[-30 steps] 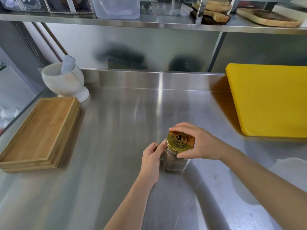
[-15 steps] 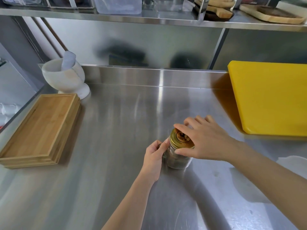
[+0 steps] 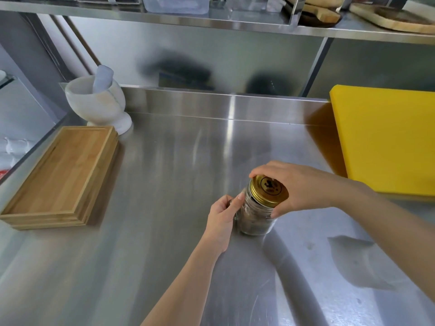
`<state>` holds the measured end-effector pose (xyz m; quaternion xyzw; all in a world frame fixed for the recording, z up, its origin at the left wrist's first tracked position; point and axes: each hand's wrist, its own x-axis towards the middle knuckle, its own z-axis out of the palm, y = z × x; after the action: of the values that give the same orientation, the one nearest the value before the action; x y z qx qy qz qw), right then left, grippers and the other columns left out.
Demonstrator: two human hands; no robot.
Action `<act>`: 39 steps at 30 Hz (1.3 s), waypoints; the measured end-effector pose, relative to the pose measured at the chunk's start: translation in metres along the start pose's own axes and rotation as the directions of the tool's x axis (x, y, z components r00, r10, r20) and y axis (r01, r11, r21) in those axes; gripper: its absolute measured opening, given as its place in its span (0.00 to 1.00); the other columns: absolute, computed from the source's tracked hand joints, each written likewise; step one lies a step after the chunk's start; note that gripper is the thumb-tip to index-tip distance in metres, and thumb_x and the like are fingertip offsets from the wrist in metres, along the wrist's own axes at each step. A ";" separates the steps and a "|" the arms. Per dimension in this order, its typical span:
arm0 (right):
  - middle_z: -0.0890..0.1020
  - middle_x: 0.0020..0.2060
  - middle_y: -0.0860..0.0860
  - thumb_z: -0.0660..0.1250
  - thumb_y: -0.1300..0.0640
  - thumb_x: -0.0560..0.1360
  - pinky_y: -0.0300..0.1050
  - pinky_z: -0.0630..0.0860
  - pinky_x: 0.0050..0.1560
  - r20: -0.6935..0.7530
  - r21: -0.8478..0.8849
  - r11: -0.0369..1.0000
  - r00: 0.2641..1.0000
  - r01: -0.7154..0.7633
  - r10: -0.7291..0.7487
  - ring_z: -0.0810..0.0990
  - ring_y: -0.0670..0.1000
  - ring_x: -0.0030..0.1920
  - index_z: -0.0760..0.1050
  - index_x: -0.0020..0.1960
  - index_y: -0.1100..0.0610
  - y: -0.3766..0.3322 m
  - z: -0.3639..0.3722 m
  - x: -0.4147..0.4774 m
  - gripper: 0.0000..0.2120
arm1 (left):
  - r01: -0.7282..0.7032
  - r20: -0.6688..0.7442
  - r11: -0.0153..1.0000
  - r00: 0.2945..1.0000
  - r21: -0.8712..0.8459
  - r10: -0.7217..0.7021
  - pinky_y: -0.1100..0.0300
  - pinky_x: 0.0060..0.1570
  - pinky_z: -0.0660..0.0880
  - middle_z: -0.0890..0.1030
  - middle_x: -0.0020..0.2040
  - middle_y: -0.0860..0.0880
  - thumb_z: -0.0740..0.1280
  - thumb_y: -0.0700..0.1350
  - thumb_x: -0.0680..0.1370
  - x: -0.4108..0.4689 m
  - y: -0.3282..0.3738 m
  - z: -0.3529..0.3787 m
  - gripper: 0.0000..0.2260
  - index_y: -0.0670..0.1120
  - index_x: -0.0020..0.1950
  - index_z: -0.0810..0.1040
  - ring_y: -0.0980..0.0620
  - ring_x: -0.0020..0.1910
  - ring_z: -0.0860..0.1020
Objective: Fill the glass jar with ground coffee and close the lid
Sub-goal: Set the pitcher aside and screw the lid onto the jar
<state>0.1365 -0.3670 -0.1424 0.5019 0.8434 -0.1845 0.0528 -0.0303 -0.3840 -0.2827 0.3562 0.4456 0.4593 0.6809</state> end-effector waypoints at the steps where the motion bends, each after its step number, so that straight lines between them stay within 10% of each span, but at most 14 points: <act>1: 0.71 0.60 0.43 0.77 0.45 0.63 0.47 0.77 0.55 0.014 0.010 1.000 1.000 0.010 -0.011 0.72 0.48 0.58 0.59 0.64 0.38 0.000 0.000 0.001 0.37 | 0.004 0.000 1.000 1.000 0.005 -0.004 0.49 0.45 0.61 0.70 0.40 0.42 0.73 0.64 0.61 0.000 0.000 0.000 0.22 0.48 0.30 0.69 0.44 0.42 0.65; 17: 0.77 0.46 0.50 0.65 0.30 0.65 0.43 0.74 0.36 0.018 -0.483 0.875 1.000 -0.001 0.011 0.77 0.52 0.42 0.61 0.61 0.50 -0.020 0.004 0.016 0.34 | -0.005 0.006 0.998 1.000 -0.059 0.006 0.51 0.45 0.60 0.69 0.41 0.41 0.74 0.60 0.62 0.005 -0.003 0.000 0.21 0.48 0.31 0.66 0.44 0.43 0.64; 39: 0.78 0.44 0.47 0.58 0.27 0.67 0.42 0.70 0.36 -0.044 -0.373 0.928 0.999 -0.010 -0.008 0.76 0.51 0.40 0.64 0.58 0.50 -0.014 0.012 0.008 0.32 | -0.012 0.023 0.993 1.000 -0.114 0.015 0.54 0.39 0.61 0.69 0.34 0.45 0.74 0.56 0.63 0.000 -0.011 -0.001 0.19 0.49 0.28 0.67 0.48 0.37 0.66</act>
<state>0.1192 -0.3702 -0.1520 0.4872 0.8638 -0.0097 0.1282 -0.0276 -0.3874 -0.2929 0.3251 0.4081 0.4845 0.7021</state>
